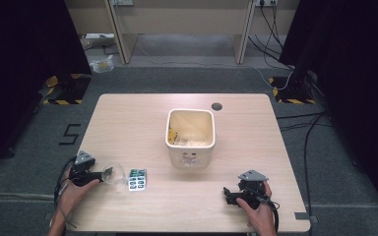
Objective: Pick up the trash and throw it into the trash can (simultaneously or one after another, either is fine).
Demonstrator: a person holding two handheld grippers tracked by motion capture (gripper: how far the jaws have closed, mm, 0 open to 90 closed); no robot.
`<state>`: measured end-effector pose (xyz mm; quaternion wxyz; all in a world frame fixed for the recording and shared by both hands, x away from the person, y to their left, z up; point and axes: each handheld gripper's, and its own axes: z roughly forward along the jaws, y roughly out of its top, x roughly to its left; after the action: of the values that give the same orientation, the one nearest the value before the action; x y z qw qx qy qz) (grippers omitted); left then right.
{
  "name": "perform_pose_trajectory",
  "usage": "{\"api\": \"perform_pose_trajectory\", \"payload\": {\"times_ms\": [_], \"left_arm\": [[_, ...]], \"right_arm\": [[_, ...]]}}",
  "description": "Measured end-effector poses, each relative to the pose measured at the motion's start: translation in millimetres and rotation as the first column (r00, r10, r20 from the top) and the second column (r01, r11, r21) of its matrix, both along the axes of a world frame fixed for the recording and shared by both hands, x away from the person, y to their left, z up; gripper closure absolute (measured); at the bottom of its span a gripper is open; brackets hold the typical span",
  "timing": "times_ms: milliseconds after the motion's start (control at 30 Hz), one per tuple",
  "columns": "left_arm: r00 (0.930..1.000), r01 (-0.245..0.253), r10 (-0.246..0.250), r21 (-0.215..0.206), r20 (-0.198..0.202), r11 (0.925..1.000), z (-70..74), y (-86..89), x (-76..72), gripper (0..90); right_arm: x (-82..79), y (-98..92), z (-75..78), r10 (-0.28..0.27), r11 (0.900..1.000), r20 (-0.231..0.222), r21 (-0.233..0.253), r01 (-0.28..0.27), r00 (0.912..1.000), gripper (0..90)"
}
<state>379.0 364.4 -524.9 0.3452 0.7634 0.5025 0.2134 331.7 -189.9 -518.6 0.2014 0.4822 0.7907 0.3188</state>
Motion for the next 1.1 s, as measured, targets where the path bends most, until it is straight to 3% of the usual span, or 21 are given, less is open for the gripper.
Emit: {"api": "perform_pose_trajectory", "payload": {"times_ms": [300,533,800,1100], "left_arm": [[1.0,0.004,-0.004,-0.003,0.001,1.0,0.4,0.6,0.0,15.1],[0.9998,0.003,-0.002,-0.049,0.019,0.9988,3.0,8.7,-2.1,19.7],[0.9981,-0.016,0.023,-0.116,0.056,0.9931,26.1,24.3,-11.6,20.4],[0.9975,-0.009,0.018,-0.136,0.068,0.9907,47.2,24.9,-20.2,21.5]], "right_arm": [[0.4,-0.4,0.1,0.005,1.0,0.0,-0.002,-0.005,1.0,0.3],[0.5,-0.5,0.1,0.007,1.0,-0.001,-0.001,-0.007,1.0,0.3],[0.6,-0.6,0.1,0.008,1.0,-0.002,-0.001,-0.008,1.0,0.3],[0.6,-0.5,0.1,0.007,1.0,-0.002,0.0,-0.007,1.0,0.3]]}}
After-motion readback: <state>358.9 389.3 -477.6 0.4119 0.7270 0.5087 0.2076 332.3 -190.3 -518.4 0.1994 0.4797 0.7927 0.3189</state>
